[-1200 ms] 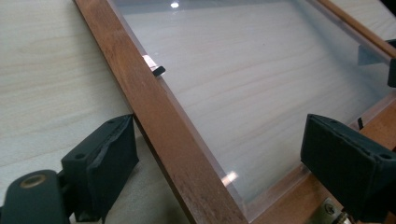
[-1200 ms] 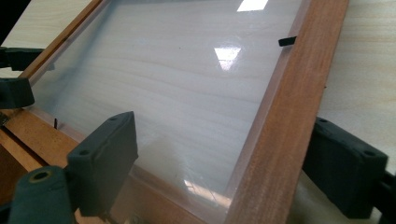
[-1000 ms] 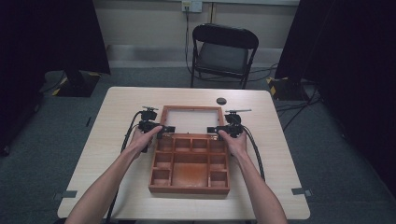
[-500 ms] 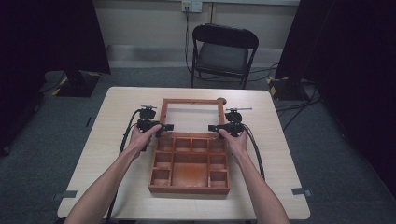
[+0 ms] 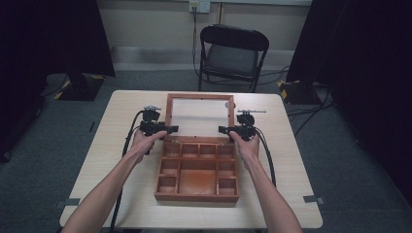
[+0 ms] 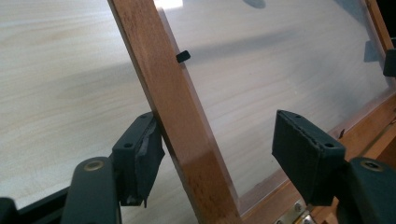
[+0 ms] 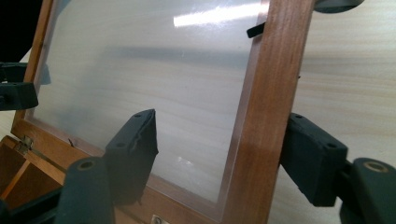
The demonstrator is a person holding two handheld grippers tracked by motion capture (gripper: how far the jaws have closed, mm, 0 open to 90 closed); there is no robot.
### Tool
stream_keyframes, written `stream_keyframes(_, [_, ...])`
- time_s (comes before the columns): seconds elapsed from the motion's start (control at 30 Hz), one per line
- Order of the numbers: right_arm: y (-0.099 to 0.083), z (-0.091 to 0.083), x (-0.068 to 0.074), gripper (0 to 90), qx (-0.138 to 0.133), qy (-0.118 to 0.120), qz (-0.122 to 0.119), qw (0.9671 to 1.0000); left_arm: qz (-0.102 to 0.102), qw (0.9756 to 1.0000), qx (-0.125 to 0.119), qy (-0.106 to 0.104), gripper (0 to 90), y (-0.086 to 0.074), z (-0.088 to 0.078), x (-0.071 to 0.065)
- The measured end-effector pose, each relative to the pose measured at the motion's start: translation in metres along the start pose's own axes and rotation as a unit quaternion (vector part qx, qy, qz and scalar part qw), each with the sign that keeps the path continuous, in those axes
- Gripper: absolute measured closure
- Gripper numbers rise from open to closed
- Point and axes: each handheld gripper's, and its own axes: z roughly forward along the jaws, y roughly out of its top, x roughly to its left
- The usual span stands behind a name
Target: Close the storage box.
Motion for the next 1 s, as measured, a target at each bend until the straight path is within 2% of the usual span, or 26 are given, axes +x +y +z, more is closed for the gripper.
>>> stream_keyframes(0.1, [0.002,-0.004,0.004,32.3,-0.013,-0.004,-0.005,0.9999,-0.006,0.9999,-0.01,0.001,34.3,0.002,-0.002,-0.002])
stream_keyframes(0.17, [0.002,-0.005,0.005,33.0,-0.017,-0.007,-0.008,0.9998,-0.009,0.9998,-0.015,0.01,34.2,0.005,-0.004,-0.006])
stream_keyframes(0.27, [0.003,-0.008,0.01,36.7,-0.033,-0.021,0.003,0.9992,0.001,0.9997,-0.016,0.021,31.2,0.008,-0.004,-0.01])
stream_keyframes(0.33, [0.003,-0.008,0.011,40.7,-0.035,-0.031,-0.002,0.9989,-0.002,0.9997,-0.019,0.015,32.9,0.008,-0.007,-0.008])
stream_keyframes(0.4, [0.003,-0.01,0.01,43.3,-0.039,-0.026,-0.002,0.9989,-0.001,0.9997,-0.025,0.009,35.6,0.009,-0.009,-0.006])
stream_keyframes(0.83, [0.003,-0.026,0.014,45.0,-0.051,-0.01,-0.016,0.9985,0.018,0.9986,-0.048,-0.011,40.4,0.009,-0.028,-0.012])
stream_keyframes(0.97, [0.001,-0.031,0.016,44.1,-0.057,-0.005,-0.019,0.9982,0.008,0.998,-0.056,-0.027,39.9,0.008,-0.034,-0.015])
stream_keyframes(1.0, [0.0,-0.033,0.017,43.1,-0.06,-0.004,-0.018,0.998,0.015,0.9982,-0.054,-0.022,39.4,0.008,-0.036,-0.016])
